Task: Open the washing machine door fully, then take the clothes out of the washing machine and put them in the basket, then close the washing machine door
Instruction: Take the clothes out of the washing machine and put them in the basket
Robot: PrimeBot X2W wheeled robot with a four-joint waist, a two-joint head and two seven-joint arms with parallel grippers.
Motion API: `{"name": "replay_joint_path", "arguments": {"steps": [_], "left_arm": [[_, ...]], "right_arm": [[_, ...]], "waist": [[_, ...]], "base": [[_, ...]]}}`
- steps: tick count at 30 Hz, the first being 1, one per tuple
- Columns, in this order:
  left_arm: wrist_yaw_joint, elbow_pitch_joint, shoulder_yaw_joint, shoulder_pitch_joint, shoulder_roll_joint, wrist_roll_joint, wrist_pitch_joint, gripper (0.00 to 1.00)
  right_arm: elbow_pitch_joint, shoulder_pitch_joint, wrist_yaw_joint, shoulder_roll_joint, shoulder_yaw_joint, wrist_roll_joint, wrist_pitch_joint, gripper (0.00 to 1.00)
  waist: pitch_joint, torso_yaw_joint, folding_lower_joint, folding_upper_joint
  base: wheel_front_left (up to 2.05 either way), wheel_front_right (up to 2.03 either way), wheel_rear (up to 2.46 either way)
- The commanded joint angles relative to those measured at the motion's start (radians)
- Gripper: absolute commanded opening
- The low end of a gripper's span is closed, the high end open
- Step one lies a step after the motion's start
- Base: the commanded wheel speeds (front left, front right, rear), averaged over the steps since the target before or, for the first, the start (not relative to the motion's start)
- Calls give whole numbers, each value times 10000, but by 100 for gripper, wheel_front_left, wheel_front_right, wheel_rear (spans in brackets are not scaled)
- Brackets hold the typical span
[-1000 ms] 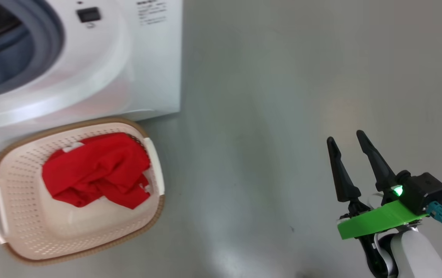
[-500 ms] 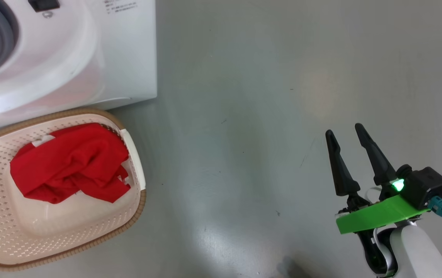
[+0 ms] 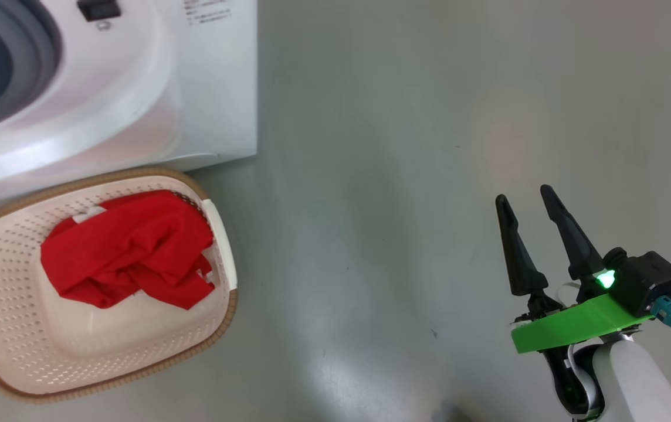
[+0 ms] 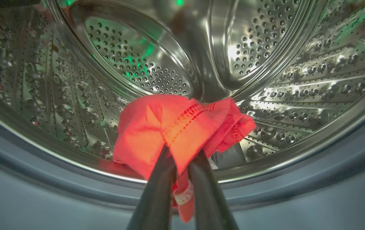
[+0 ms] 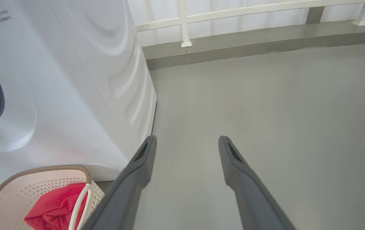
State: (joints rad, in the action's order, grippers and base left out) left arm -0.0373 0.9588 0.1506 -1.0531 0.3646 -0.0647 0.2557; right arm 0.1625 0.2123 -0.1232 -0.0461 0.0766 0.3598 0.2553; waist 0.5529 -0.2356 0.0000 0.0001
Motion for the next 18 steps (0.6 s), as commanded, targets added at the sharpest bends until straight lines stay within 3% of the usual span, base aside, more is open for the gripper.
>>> {"name": "replay_joint_path", "arguments": {"steps": [1,8,18], "left_arm": [[-29,-635,282,521,383,-120,59,0],[209,-3231,885,2005,-401,-431,60,0],[1046,-6791,1369,4047,-2215,-220,60,0]], "right_arm": [[-180,-49,-75,-42,162,34,65,100],[-146,-175,-75,-42,24,-82,65,100],[-177,-406,-75,-41,-237,-298,65,100]], "waist": [[-200,167,0,-1],[-553,606,0,-1],[-802,1387,0,-1]], "base": [[0,0,0],[0,0,0],[0,0,0]]}}
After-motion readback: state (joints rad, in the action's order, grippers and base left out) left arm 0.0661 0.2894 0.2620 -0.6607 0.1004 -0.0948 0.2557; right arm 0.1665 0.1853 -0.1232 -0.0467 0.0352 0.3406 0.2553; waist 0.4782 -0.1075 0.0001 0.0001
